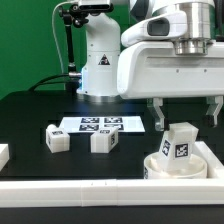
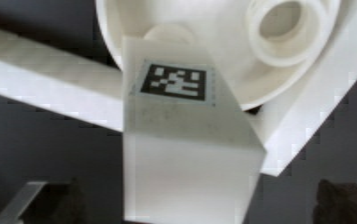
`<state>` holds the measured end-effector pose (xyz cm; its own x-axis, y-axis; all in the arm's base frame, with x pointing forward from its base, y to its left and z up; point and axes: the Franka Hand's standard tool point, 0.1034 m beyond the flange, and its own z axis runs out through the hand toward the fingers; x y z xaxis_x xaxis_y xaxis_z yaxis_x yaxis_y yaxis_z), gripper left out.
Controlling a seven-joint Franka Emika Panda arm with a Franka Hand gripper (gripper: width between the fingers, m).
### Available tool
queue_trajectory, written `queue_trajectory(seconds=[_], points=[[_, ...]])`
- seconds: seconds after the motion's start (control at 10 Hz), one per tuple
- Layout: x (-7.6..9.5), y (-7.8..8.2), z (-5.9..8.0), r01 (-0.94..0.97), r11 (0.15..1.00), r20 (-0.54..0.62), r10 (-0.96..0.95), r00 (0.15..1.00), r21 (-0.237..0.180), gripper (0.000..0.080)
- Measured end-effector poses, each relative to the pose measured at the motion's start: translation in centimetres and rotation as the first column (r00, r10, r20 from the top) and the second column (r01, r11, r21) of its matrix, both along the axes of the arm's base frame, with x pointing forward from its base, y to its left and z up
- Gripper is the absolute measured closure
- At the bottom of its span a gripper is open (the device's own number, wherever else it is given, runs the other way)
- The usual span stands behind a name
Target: Assemble stool
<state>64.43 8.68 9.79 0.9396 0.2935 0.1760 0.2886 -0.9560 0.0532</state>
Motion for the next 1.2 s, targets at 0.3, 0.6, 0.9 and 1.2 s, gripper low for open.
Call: queue_trajectory(seconds=[0.3, 0.6, 0.9, 1.2], points=[[0.0, 0.2, 0.1, -0.026, 1.0, -0.12, 0.024, 0.992, -0.016, 0.015], [0.0, -0.3, -0.1, -0.251, 0.967, -0.138, 0.245, 0.96, -0.029, 0.015], [0.0, -0.9, -0.3, -0.505, 0.861, -0.158, 0.491, 0.857, -0.061, 0.015], [0.4, -1.5, -0.1, -0.754, 0.649, -0.188, 0.732, 0.655, -0.101, 0.015]])
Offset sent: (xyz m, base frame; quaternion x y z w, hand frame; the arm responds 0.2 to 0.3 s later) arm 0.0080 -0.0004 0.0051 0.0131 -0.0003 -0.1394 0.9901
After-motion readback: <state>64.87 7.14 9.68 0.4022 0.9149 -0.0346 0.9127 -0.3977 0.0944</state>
